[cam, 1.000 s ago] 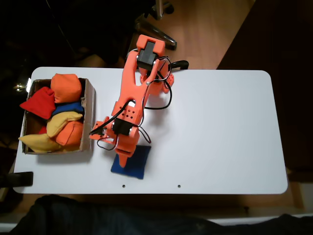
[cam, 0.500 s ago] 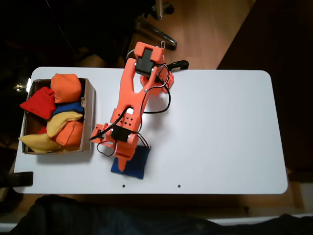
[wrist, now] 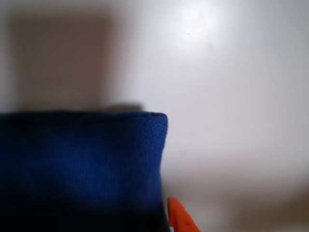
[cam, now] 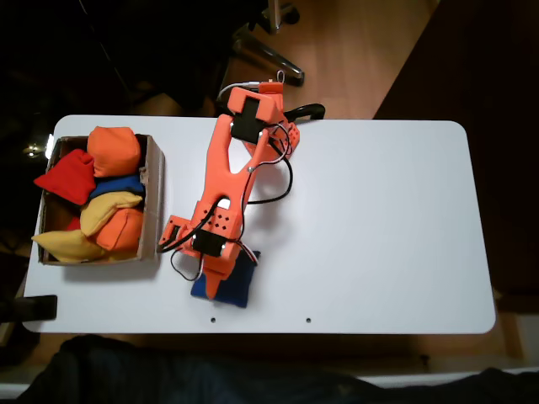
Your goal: Grasp a bag and put it in the box.
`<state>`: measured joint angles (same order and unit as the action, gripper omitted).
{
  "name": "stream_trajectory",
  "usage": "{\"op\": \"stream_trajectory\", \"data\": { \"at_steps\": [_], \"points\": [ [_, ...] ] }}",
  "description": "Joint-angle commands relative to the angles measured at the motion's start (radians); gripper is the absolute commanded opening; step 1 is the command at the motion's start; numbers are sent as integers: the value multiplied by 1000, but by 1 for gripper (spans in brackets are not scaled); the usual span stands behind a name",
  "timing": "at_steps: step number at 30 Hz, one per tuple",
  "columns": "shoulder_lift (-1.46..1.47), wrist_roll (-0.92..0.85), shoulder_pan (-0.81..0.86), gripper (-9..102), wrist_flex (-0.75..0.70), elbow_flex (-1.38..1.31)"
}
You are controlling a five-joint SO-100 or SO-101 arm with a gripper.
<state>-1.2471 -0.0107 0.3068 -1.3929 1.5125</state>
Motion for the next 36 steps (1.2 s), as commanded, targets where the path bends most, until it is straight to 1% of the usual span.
{"op": "stream_trajectory", "data": {
  "at_steps": [1, 23, 36],
  "points": [
    [5, 8, -8, 81, -9, -52],
    [112, 9, -5, 81, -60, -172],
    [153, -2, 3, 81, -66, -201]
  ]
}}
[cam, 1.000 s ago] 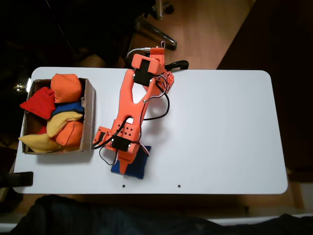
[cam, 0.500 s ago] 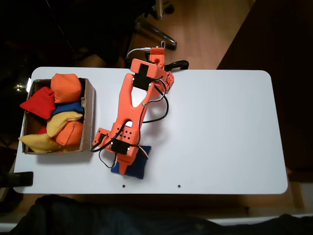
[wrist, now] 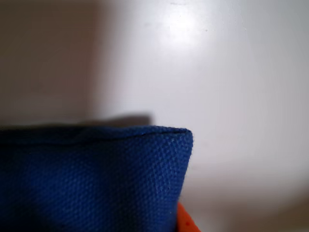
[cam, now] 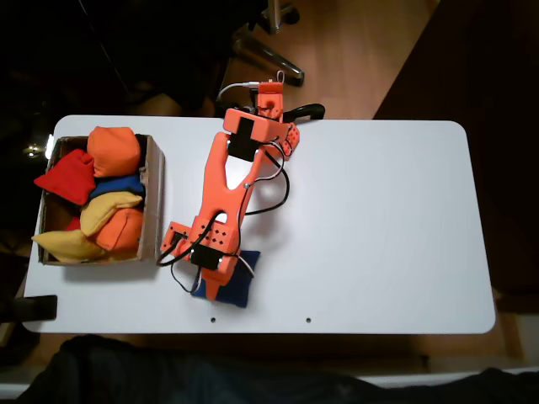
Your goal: Grasp a bag and put it in the box.
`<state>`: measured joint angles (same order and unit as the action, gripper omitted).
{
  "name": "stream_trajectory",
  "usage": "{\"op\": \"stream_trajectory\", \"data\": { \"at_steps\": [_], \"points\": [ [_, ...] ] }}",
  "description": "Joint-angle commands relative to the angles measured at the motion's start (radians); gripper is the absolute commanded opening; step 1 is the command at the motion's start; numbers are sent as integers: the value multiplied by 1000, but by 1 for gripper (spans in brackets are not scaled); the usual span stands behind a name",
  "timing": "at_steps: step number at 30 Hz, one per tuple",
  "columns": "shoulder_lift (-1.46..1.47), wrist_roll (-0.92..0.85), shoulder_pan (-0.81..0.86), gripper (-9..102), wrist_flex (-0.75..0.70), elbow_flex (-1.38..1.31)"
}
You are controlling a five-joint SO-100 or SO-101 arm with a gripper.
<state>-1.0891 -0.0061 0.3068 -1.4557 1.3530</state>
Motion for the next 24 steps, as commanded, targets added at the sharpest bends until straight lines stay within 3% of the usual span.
{"op": "stream_trajectory", "data": {
  "at_steps": [1, 12, 24],
  "points": [
    [-2, -8, 3, 81, -6, -43],
    [21, -32, 5, 80, -25, -48],
    [14, -72, 9, 43, -26, -43]
  ]
}}
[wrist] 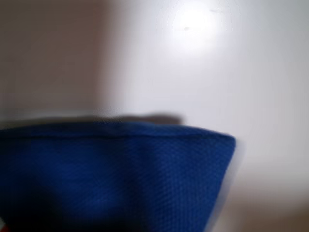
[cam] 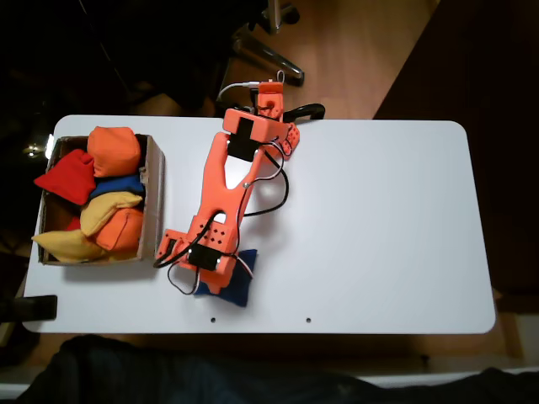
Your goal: Grasp a bag and put it in the box.
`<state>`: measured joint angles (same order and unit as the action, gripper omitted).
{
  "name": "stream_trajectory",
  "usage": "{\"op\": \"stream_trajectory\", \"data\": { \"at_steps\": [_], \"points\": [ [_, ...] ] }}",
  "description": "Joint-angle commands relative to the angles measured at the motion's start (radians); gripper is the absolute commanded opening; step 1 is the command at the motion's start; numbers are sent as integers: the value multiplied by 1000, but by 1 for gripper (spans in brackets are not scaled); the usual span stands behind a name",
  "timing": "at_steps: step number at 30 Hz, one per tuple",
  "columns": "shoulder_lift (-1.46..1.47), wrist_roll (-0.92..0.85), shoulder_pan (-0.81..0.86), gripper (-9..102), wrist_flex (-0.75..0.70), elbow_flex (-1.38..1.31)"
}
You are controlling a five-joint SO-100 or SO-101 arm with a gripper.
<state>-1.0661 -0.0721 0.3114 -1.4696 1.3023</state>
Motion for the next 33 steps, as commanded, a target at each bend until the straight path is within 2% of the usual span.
{"op": "stream_trajectory", "data": {
  "at_steps": [1, 10, 13, 15, 19, 24, 33],
  "points": [
    [-12, -8, 5, 43, -12, 9],
    [-26, -17, 5, 34, -12, 23],
    [-34, -21, 5, 27, -12, 28],
    [-41, -21, 5, 18, -12, 31],
    [-60, -21, 5, 15, -9, 41],
    [-86, -12, 8, 3, 12, 52],
    [-153, -12, 8, 0, 18, 89]
  ]
}}
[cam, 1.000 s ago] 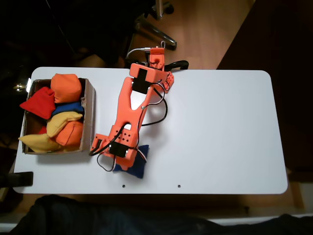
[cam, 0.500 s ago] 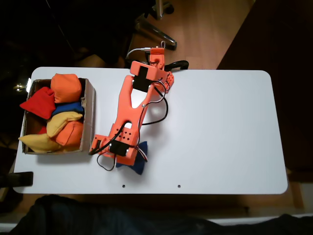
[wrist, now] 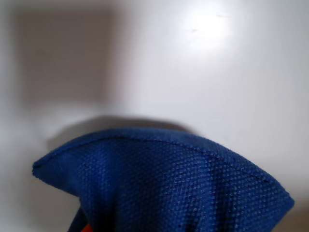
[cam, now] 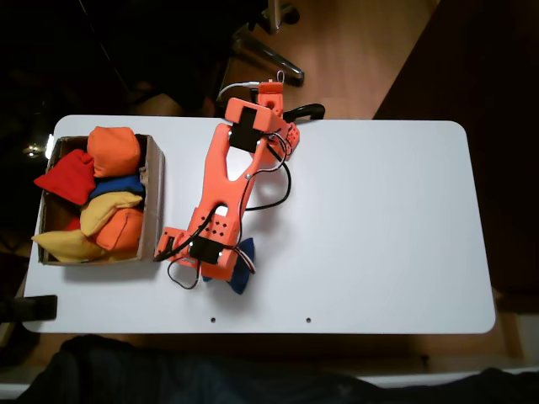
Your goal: Grasp a bag and put it in the box.
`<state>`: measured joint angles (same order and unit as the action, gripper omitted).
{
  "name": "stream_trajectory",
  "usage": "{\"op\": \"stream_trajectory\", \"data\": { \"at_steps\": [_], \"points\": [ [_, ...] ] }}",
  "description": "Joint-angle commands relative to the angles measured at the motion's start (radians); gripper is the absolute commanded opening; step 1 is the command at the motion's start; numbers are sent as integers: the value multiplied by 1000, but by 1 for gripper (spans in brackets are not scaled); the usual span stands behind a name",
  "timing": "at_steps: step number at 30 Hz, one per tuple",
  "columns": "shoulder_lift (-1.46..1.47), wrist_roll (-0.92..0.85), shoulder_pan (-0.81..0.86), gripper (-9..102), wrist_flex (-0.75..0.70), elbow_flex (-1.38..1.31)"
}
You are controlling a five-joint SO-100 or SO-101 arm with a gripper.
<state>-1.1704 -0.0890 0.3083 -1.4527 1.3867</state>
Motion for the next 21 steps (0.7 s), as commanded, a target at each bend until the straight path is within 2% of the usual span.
{"op": "stream_trajectory", "data": {
  "at_steps": [1, 21],
  "points": [
    [-58, 6, 11, 0, 2, 9],
    [-341, 6, 18, 0, -2, 69]
  ]
}}
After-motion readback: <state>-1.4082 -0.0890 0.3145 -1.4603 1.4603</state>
